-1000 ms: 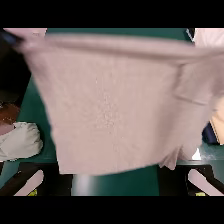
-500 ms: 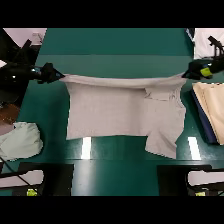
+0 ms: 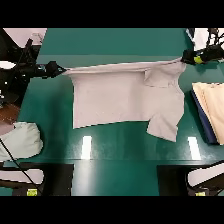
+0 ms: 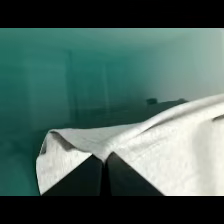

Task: Fold the shirts.

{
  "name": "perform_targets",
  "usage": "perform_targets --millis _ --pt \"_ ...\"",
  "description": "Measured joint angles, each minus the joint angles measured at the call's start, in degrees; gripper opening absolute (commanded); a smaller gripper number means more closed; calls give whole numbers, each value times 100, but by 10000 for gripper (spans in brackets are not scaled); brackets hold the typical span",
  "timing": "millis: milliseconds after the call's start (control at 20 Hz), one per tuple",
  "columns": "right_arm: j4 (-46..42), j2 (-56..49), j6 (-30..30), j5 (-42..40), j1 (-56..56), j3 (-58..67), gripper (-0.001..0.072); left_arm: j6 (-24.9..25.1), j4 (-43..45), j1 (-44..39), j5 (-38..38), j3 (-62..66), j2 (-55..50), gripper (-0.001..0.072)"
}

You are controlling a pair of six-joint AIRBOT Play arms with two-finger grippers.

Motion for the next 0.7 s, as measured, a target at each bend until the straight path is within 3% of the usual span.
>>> perform_targets --millis 200,400,450,500,550,600,700 --pt "-562 173 2 166 85 -654 9 28 734 -236 -188 -9 -26 21" --pt "-728 254 28 212 127 -1322 12 -249 1453 -601 -122 -127 -42 22" --pt "-750 258 46 221 127 -1429 13 -304 1541 -673 -98 -177 -44 93" --pt "-769 275 72 219 127 -1504 19 -367 1611 -721 -76 -219 -44 330" --pt "-772 289 103 216 129 -1554 131 -481 1683 -754 -70 -254 -44 443" --pt "-782 310 151 219 131 -1593 354 -636 1766 -774 -52 -278 -44 425" --pt "-785 417 195 256 122 -1639 390 -957 1950 -802 -109 -304 -42 425"
